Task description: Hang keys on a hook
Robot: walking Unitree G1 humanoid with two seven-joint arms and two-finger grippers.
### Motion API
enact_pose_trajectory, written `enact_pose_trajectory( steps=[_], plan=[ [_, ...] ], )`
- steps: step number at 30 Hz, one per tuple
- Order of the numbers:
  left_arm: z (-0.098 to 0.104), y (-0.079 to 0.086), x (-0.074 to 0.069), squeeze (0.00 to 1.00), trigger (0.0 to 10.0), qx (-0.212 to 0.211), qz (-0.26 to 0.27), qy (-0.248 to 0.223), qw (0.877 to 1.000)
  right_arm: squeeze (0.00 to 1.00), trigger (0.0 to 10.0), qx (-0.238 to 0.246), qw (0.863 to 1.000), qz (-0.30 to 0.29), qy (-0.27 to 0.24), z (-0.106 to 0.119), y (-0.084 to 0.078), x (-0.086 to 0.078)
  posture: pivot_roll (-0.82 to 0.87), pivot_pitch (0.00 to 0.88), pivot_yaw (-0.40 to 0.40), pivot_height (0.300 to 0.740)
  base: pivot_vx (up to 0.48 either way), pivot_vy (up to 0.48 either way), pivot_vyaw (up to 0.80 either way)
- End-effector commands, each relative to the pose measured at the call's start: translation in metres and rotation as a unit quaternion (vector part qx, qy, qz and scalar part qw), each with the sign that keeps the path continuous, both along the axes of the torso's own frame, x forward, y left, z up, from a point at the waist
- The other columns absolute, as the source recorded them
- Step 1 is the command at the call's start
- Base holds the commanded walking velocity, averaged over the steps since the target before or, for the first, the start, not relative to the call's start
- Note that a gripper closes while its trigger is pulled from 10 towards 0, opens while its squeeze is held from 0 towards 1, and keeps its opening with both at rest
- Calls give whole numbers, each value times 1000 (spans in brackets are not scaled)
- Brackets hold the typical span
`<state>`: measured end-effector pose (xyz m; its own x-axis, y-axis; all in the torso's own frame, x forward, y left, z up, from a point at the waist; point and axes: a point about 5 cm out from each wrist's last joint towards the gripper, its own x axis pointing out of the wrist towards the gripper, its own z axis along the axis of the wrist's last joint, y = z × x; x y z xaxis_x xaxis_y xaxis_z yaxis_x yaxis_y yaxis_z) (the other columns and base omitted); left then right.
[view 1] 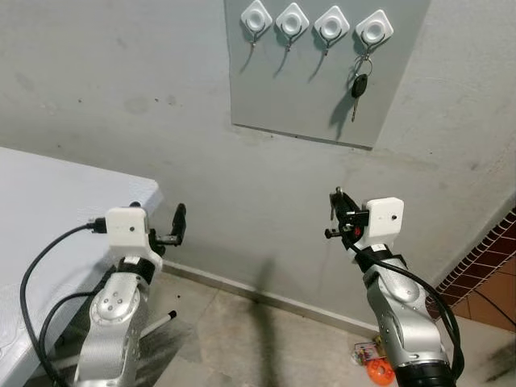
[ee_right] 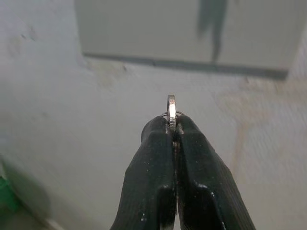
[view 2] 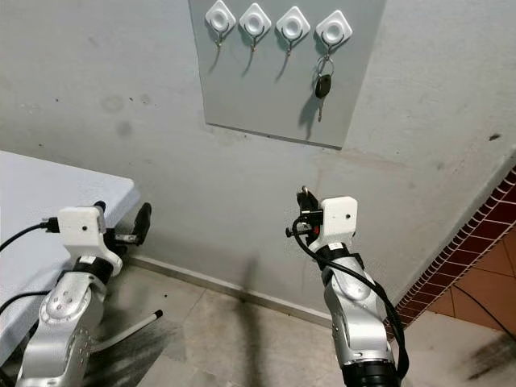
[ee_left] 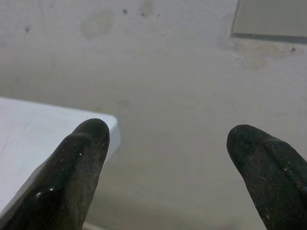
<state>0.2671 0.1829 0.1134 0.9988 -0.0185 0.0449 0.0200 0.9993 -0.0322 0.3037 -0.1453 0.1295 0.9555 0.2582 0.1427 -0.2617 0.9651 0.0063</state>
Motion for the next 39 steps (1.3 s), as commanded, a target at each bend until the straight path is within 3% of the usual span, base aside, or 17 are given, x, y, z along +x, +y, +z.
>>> enact_pose_trajectory(
  steps=[1, 11, 29, 39],
  plan=[
    [5, 1, -3, 0, 10000, 0, 6, -17, 1000, 0, 10000, 3, 1000, 11, -9, 5, 4, -2, -21, 52, -5, 740, 0, 0, 0],
    [-5, -8, -18, 0, 10000, -5, -2, -1, 1000, 0, 10000, -1, 1000, 19, 7, -4, 3, -13, -22, 53, -12, 740, 0, 0, 0],
    [-2, -8, -14, 0, 10000, -3, -8, -6, 1000, 0, 10000, -4, 1000, 20, 8, -2, 2, -11, -23, 59, -18, 740, 0, 0, 0],
    [0, -6, -13, 0, 10000, -6, 0, -8, 1000, 0, 10000, -3, 1000, 20, 11, -2, 3, -11, -21, 68, -20, 740, 282, 0, 0]
  ],
)
